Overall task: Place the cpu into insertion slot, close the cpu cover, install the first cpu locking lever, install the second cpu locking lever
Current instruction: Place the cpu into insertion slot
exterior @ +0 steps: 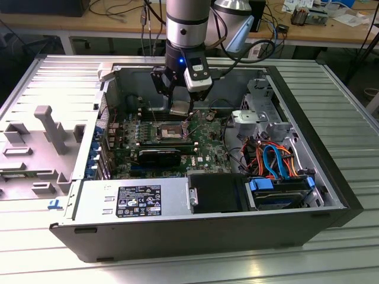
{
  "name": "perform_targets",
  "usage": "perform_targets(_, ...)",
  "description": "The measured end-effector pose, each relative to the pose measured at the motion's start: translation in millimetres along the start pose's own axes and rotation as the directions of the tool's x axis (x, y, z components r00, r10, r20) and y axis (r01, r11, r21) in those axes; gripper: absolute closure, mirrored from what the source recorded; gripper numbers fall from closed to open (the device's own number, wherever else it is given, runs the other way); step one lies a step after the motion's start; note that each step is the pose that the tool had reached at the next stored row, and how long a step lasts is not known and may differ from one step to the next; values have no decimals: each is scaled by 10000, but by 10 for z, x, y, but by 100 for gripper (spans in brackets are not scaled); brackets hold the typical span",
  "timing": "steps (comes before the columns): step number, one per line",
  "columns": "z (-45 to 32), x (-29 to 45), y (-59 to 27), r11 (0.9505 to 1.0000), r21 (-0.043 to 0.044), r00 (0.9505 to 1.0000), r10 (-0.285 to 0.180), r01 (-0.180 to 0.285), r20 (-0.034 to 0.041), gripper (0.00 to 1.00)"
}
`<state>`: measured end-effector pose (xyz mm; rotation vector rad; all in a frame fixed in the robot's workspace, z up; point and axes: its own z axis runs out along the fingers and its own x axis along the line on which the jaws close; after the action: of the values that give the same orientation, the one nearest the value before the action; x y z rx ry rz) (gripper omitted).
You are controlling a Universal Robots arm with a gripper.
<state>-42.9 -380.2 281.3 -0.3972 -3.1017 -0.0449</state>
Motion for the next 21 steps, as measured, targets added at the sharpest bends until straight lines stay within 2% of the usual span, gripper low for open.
perform_targets(13, 4, 0, 0, 9983, -11, 9983, 587, -587, 16, 46)
perform_targets(21, 6, 0, 0, 9968, -15, 9968, 795, -795, 21, 46)
